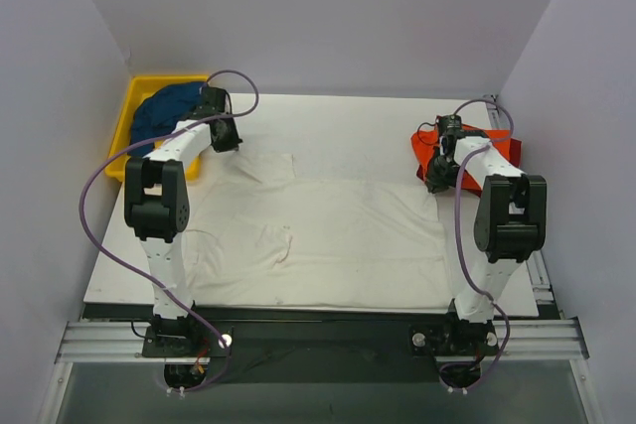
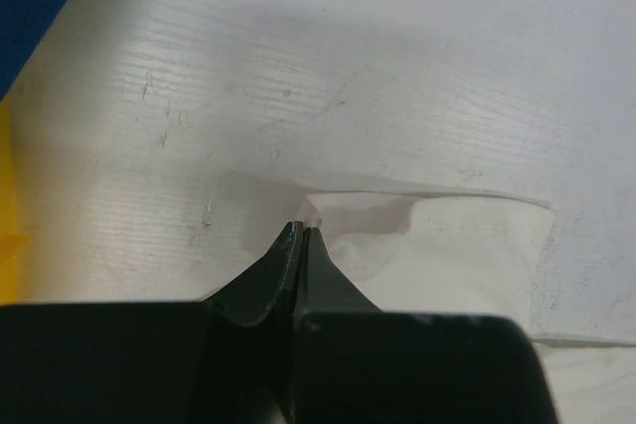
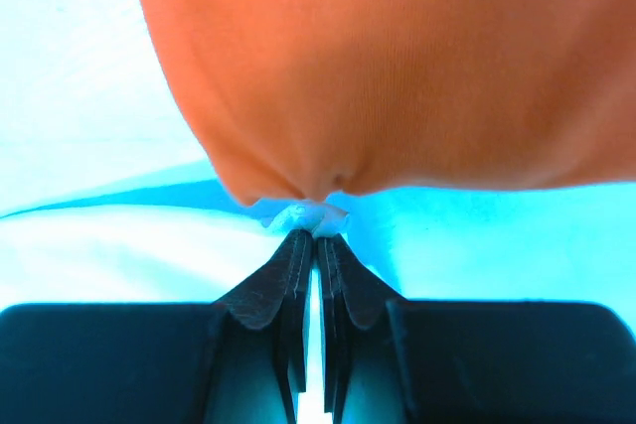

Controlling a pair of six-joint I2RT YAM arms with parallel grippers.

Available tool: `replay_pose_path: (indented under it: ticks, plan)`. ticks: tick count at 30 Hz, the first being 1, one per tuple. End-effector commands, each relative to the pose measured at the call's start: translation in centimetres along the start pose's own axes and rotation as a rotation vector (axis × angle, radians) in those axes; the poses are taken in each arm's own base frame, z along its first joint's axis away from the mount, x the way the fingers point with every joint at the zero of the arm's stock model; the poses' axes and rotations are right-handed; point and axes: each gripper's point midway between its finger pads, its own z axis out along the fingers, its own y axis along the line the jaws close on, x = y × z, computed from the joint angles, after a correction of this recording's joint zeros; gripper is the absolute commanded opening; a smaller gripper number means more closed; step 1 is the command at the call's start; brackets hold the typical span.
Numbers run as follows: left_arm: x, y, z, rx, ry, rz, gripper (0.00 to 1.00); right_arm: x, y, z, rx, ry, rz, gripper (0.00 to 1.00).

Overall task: Fold and stack the t-shirts
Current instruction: Grap the side of the flattened tshirt furthest away from the robot with both arms, then fold the other side of the tshirt into a rectangle

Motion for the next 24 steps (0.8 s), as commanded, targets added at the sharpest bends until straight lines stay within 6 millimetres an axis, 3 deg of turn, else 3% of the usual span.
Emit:
replay_pose_path:
  ticks: [1, 11, 17, 18, 20, 24]
  plan:
    - [-4.1, -2.5, -3.1, 0.076, -0.108, -0.006, 0.00, 0.4, -0.1, -1.9, -0.010, 0.006, 0.015, 0.02]
    - [-5.7, -4.0, -3.5, 0.134, -0.138, -0.026, 0.00, -1.2, 0.8, -3.4, -0.060, -0.032, 0.021, 0.00]
    - [-8.1, -6.8, -2.7, 0.224, -0.154, -0.055, 0.00, -3.2, 1.3, -4.3, -0.059, -0.061, 0.019, 0.00]
    - [-9.6, -7.8, -3.4, 0.258, -0.180, -0.051, 0.00, -3.5, 1.3, -4.5, -0.061, -0.067, 0.017, 0.00]
    - [-9.6, -8.1, -2.3, 0.255, -0.156, -0.043, 0.00, -4.4, 1.5, -5.0, -0.064, -0.085, 0.018, 0.00]
    - [-11.9, -9.6, -2.2, 0.297, -0.195, -0.032, 0.00, -5.8, 1.8, -5.8, -0.073, -0.114, 0.015, 0.00]
